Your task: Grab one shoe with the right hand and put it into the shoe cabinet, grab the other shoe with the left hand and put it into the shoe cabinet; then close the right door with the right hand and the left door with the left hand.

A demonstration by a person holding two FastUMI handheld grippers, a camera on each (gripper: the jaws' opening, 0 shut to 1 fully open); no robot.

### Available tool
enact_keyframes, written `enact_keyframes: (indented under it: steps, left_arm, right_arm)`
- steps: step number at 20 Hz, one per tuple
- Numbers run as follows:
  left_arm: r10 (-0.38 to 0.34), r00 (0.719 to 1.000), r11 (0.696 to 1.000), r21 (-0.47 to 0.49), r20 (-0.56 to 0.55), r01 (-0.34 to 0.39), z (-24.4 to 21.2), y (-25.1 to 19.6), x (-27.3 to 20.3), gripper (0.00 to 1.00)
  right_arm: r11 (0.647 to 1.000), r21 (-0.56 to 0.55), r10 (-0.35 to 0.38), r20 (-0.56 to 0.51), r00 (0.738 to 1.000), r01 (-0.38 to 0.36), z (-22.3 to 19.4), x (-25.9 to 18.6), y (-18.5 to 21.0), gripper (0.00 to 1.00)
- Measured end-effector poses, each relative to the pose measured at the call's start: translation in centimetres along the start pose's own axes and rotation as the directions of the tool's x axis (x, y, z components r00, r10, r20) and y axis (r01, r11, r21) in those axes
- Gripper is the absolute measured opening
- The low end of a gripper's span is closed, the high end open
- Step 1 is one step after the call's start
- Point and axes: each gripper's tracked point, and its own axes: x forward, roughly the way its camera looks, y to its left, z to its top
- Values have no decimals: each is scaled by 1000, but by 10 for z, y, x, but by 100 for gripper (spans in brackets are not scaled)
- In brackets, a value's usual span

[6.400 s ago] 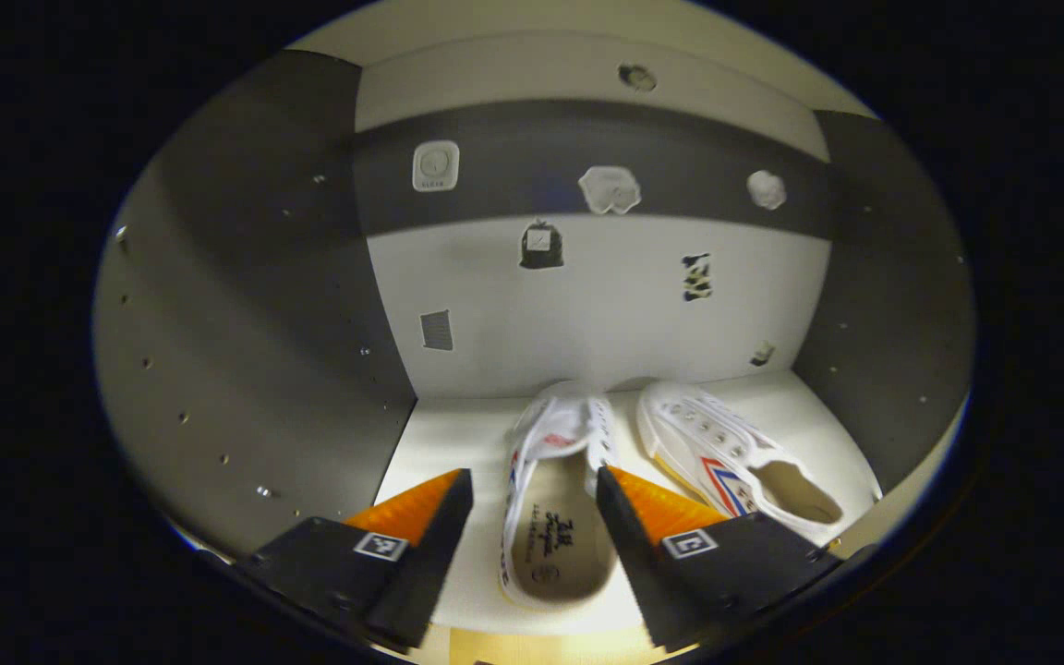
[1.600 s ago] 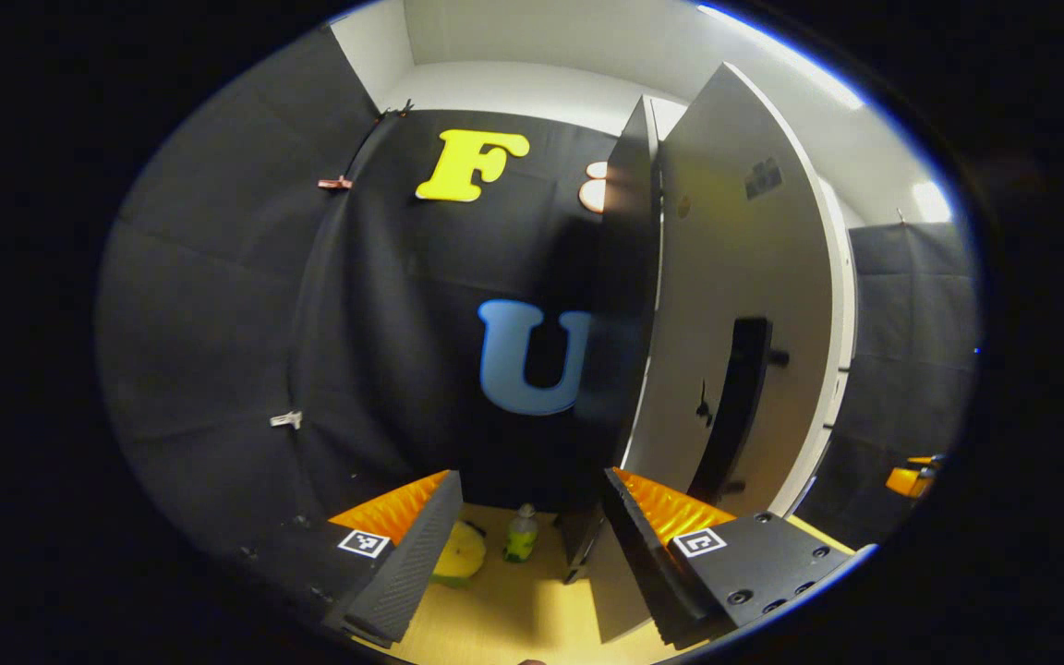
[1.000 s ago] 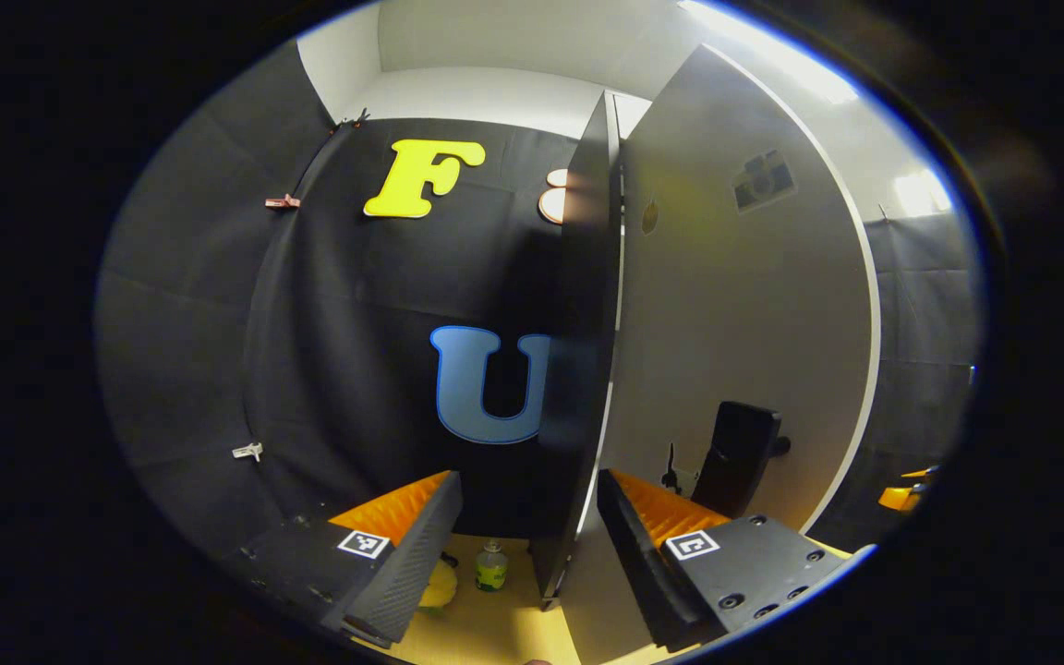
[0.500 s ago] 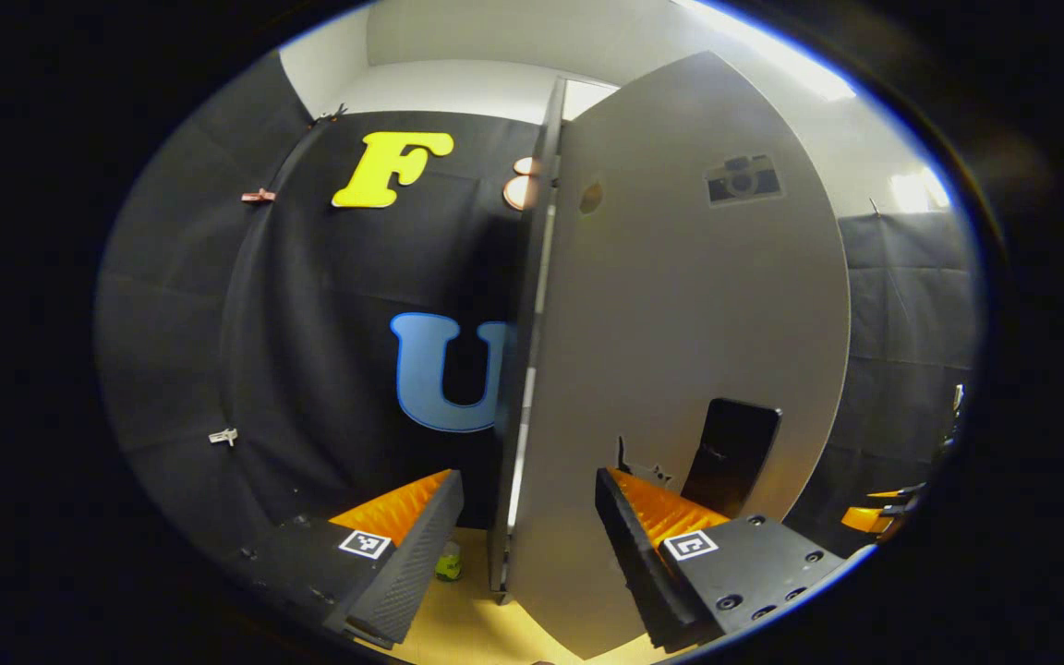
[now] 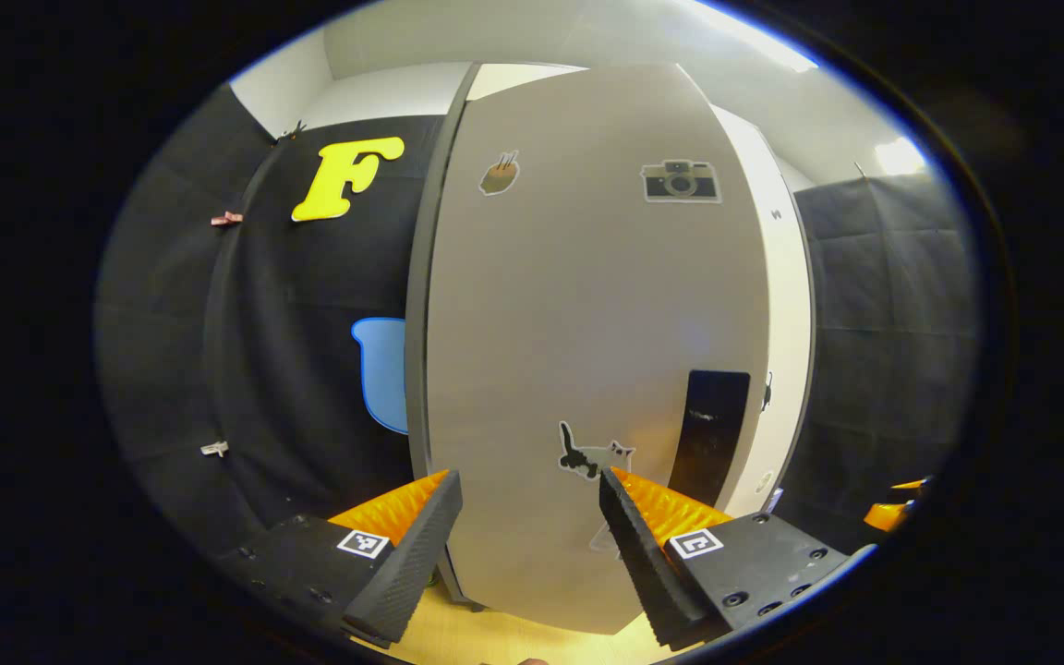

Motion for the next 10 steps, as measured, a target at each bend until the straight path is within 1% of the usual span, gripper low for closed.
enact_keyframes:
  steps: [2, 3, 4, 5, 6, 8, 9, 10]
  left_arm:
    - [2, 1000, 1000, -14, 5, -2, -2, -17, -4, 95]
    - [10, 1000, 1000, -22, 2, -10, -5, -23, -9, 92]
    - [28, 1000, 999, -30, -3, -28, -12, -30, -20, 92]
    - [49, 999, 998, -33, -5, -49, -17, -32, -27, 95]
    - [77, 997, 996, -36, -11, -77, -24, -33, -37, 92]
    - [127, 992, 991, -34, -27, -128, -39, -35, -59, 92]
    - [144, 989, 989, -37, -41, -145, -46, -37, -71, 97]
    - [155, 986, 987, -43, -55, -158, -54, -38, -83, 95]
  right_arm:
    - [1000, -11, 26, 6, 1000, -26, 1, 1, -5, 98]
    - [999, -19, 43, 4, 999, -43, -1, 3, -6, 98]
    - [997, -27, 67, -1, 998, -67, -4, 5, -6, 98]
    - [995, -35, 94, -9, 995, -95, -7, 8, -3, 99]
    - [991, -44, 122, -18, 992, -123, -10, 10, -1, 98]
    - [983, -62, 169, -38, 985, -171, -18, 14, 3, 98]
    - [979, -61, 192, -41, 981, -194, -20, 14, 9, 98]
    - [975, -56, 214, -46, 976, -216, -20, 12, 16, 98]
